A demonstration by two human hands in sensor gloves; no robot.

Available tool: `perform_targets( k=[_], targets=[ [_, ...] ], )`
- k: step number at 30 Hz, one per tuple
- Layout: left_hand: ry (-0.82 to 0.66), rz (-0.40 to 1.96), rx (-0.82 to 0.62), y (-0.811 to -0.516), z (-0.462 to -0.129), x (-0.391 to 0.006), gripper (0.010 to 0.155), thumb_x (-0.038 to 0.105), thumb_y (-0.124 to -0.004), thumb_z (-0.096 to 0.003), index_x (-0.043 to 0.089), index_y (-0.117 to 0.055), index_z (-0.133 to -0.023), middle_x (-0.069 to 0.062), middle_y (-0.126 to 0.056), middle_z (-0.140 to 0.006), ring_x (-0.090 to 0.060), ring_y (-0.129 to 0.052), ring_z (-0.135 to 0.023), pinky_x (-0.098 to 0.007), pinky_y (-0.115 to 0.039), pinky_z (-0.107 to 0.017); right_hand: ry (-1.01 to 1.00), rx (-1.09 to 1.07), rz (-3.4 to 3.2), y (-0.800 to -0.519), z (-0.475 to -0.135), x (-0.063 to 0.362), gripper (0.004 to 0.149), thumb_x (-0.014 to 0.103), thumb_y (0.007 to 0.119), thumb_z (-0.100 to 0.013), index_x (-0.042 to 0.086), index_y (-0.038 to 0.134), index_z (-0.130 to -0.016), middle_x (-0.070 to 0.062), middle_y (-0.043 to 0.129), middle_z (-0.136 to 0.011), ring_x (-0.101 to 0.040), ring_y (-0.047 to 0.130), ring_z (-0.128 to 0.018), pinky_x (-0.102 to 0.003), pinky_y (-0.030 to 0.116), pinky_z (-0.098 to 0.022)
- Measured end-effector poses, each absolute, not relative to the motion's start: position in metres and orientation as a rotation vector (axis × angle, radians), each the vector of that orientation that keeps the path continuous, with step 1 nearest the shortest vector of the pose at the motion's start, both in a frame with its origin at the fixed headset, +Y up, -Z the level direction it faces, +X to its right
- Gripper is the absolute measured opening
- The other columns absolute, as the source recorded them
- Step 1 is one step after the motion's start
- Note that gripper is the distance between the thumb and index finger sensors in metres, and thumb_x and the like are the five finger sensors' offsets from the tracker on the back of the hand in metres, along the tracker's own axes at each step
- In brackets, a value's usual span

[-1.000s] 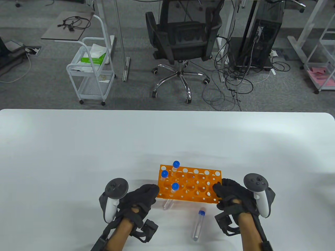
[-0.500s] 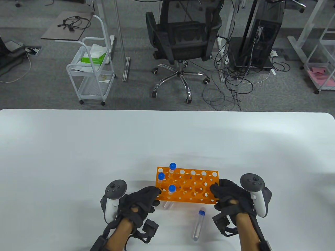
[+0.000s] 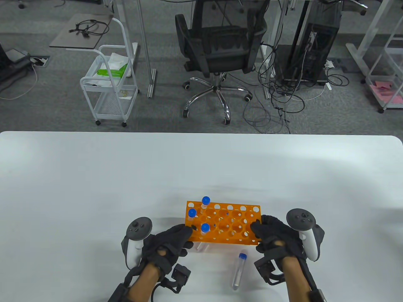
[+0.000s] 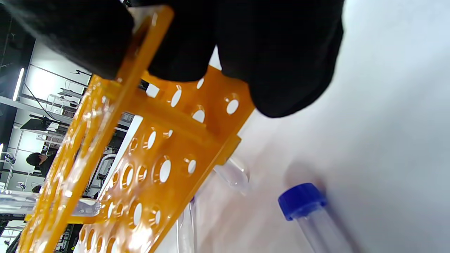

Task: Insert test tubes into test tube rack (6 test tubes)

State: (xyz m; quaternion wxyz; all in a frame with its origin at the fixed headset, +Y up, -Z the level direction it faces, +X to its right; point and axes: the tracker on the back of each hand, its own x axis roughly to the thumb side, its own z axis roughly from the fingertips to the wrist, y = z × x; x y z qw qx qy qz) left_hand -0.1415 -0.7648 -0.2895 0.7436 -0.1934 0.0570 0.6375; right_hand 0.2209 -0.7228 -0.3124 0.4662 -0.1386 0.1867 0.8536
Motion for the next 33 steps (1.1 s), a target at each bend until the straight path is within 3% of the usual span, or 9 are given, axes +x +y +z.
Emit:
perform_targets(
  k=[14,21,33],
  targets=[
    [0.178,1.441,-0.369,-0.756,-0.288,-0.152,0.044,0.047,-0.076,-0.0432,0.024,-0.091,-0.077,-0.024,-0.079,-0.095,-0.033,-0.096,-0.071,-0.044,-0.088,-0.047,0.431,-0.262,2.113,-0.72,-0.312,0.217,0.06,0.06,0.077,-0.045,0.028,0.061,-0.093,0.012,0.085,-0.077,-0.025,0.093,-0.082,-0.037,0.087,-0.052],
    [0.208,1.489,-0.344,-0.754,-0.288,-0.163,0.043,0.047,-0.076,-0.0436,0.023,-0.09,-0.077,-0.025,-0.079,-0.094,-0.033,-0.096,-0.071,-0.044,-0.088,-0.047,0.308,-0.304,2.154,-0.713,-0.31,0.228,0.065,0.064,0.072,-0.045,0.028,0.058,-0.097,0.008,0.084,-0.085,-0.026,0.094,-0.082,-0.039,0.086,-0.053],
    [0.233,1.525,-0.314,-0.752,-0.286,-0.174,0.044,0.047,-0.076,-0.0436,0.024,-0.09,-0.077,-0.024,-0.079,-0.094,-0.033,-0.096,-0.071,-0.045,-0.088,-0.047,0.223,-0.362,2.357,-0.715,-0.311,0.229,0.065,0.061,0.076,-0.044,0.034,0.059,-0.1,0.003,0.076,-0.098,-0.026,0.093,-0.08,-0.042,0.084,-0.055]
  ],
)
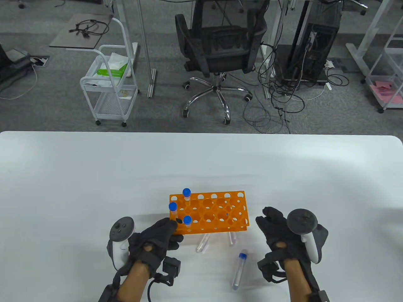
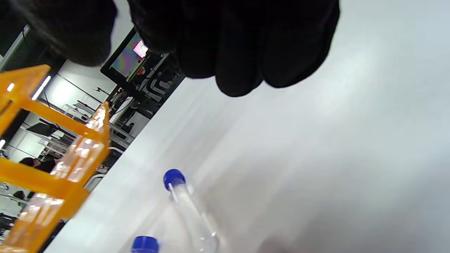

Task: Insert test tubes into test tube rack (6 test tubes)

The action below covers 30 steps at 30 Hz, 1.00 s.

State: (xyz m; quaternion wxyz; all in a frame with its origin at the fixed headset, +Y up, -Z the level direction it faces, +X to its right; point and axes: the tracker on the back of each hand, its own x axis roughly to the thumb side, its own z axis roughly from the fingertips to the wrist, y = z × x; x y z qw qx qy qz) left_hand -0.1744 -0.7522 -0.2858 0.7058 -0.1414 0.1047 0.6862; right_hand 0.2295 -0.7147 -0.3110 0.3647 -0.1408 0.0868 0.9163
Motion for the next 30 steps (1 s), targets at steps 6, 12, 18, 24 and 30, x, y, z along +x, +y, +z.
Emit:
perform_targets(
  k=[6,12,18,24,30],
  targets=[
    [0.246,1.534,-0.304,-0.752,-0.286,-0.179,0.044,0.047,-0.076,-0.0436,0.023,-0.09,-0.078,-0.025,-0.078,-0.095,-0.033,-0.096,-0.072,-0.045,-0.088,-0.047,0.291,-0.37,2.451,-0.724,-0.314,0.224,0.063,0.059,0.081,-0.043,0.034,0.066,-0.098,0.002,0.08,-0.095,-0.024,0.098,-0.072,-0.042,0.086,-0.05],
    [0.27,1.537,-0.296,-0.753,-0.287,-0.186,0.044,0.047,-0.076,-0.0437,0.023,-0.09,-0.078,-0.024,-0.078,-0.095,-0.034,-0.095,-0.072,-0.045,-0.088,-0.047,0.552,-0.332,2.588,-0.731,-0.311,0.206,0.065,0.059,0.086,-0.04,0.026,0.073,-0.094,0.002,0.093,-0.077,-0.023,0.106,-0.053,-0.04,0.09,-0.037],
    [0.297,1.529,-0.294,-0.756,-0.288,-0.192,0.044,0.046,-0.075,-0.0444,0.023,-0.089,-0.079,-0.025,-0.076,-0.096,-0.034,-0.094,-0.074,-0.045,-0.087,-0.048,0.701,-0.295,2.759,-0.743,-0.307,0.176,0.068,0.061,0.088,-0.037,0.024,0.074,-0.092,0.003,0.096,-0.071,-0.021,0.108,-0.045,-0.038,0.092,-0.031],
    [0.311,1.535,-0.296,-0.758,-0.289,-0.194,0.043,0.046,-0.075,-0.0443,0.024,-0.089,-0.079,-0.025,-0.076,-0.096,-0.034,-0.094,-0.074,-0.045,-0.087,-0.048,0.731,-0.29,2.918,-0.754,-0.305,0.153,0.069,0.06,0.09,-0.036,0.023,0.075,-0.092,0.004,0.098,-0.067,-0.02,0.109,-0.042,-0.037,0.093,-0.03],
    [0.309,1.538,-0.296,-0.757,-0.289,-0.193,0.044,0.046,-0.075,-0.0442,0.023,-0.089,-0.079,-0.025,-0.076,-0.096,-0.034,-0.094,-0.073,-0.045,-0.087,-0.048,0.669,-0.302,2.984,-0.755,-0.305,0.143,0.058,0.056,0.092,-0.037,0.025,0.081,-0.085,0.003,0.099,-0.063,-0.019,0.11,-0.04,-0.036,0.093,-0.029]
  ],
)
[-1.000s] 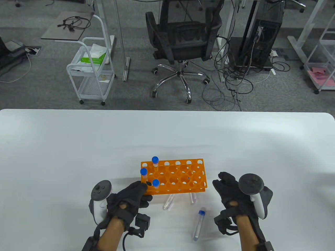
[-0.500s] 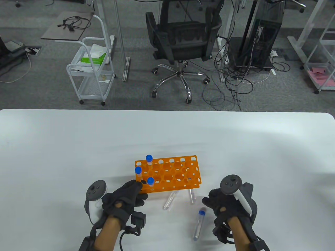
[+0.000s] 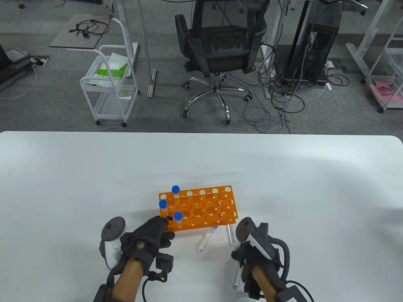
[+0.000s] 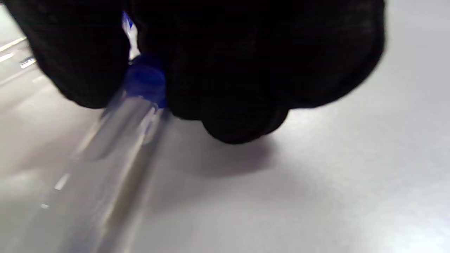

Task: Insert test tubes into test tube rack (6 test tubes)

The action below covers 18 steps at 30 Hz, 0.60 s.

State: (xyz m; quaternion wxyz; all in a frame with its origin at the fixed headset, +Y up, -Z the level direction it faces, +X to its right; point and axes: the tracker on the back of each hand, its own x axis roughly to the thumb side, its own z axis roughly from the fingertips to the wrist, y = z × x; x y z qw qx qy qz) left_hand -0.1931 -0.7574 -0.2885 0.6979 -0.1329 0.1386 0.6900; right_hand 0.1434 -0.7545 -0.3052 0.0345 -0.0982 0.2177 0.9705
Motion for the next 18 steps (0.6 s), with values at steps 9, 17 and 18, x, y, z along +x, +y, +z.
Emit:
perform_targets(
  k=[9,17,18],
  targets=[
    [0.309,1.536,-0.299,-0.758,-0.288,-0.194,0.043,0.046,-0.075,-0.0444,0.024,-0.089,-0.079,-0.025,-0.076,-0.096,-0.034,-0.094,-0.074,-0.045,-0.087,-0.048,0.737,-0.292,2.717,-0.745,-0.311,0.17,0.052,0.053,0.092,-0.039,0.03,0.082,-0.084,0.002,0.1,-0.071,-0.021,0.11,-0.046,-0.038,0.093,-0.033],
    [0.306,1.535,-0.305,-0.758,-0.289,-0.194,0.043,0.046,-0.075,-0.0444,0.024,-0.089,-0.079,-0.025,-0.076,-0.096,-0.034,-0.094,-0.073,-0.045,-0.087,-0.048,0.64,-0.253,2.458,-0.721,-0.31,0.203,0.055,0.052,0.091,-0.04,0.027,0.081,-0.088,0.0,0.096,-0.077,-0.023,0.107,-0.051,-0.04,0.09,-0.038],
    [0.305,1.534,-0.305,-0.758,-0.289,-0.193,0.043,0.046,-0.075,-0.0444,0.024,-0.089,-0.079,-0.025,-0.076,-0.096,-0.034,-0.094,-0.073,-0.045,-0.087,-0.048,0.63,-0.248,2.444,-0.719,-0.31,0.205,0.055,0.052,0.09,-0.04,0.027,0.081,-0.088,0.0,0.095,-0.078,-0.024,0.106,-0.053,-0.04,0.09,-0.038]
  ],
)
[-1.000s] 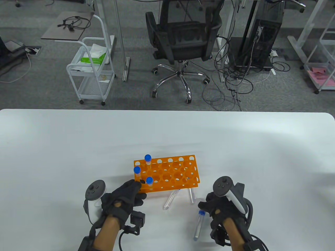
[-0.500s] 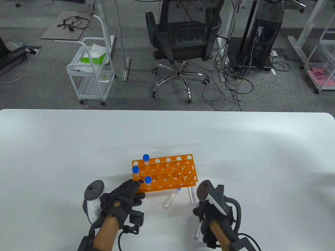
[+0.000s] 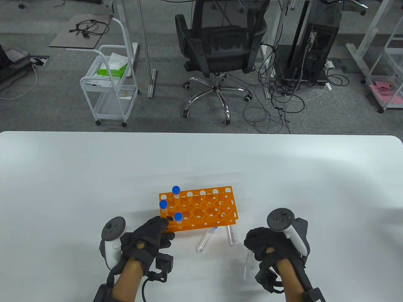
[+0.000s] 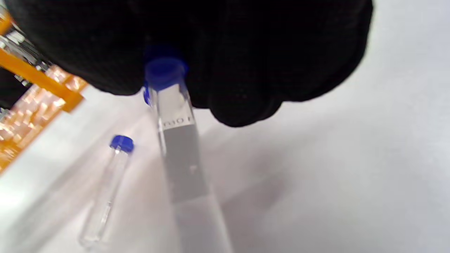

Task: Insert test tubes into test tube rack (6 test tubes)

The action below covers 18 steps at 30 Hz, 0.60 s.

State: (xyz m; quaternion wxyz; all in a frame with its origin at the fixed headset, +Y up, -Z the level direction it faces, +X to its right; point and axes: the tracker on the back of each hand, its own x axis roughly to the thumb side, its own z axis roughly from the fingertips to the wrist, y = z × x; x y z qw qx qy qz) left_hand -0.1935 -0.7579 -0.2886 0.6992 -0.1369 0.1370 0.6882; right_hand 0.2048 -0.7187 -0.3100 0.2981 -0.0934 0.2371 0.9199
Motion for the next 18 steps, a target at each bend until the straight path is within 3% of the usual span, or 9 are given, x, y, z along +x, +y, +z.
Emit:
perform_targets(
  k=[18],
  targets=[
    [0.276,1.511,-0.34,-0.76,-0.289,-0.19,0.045,0.047,-0.076,-0.0441,0.022,-0.087,-0.08,-0.025,-0.077,-0.095,-0.034,-0.095,-0.073,-0.045,-0.088,-0.047,0.257,-0.284,2.367,-0.691,-0.304,0.225,0.052,0.05,0.087,-0.043,0.038,0.074,-0.092,0.005,0.082,-0.093,-0.019,0.099,-0.066,-0.034,0.088,-0.041]
  ],
)
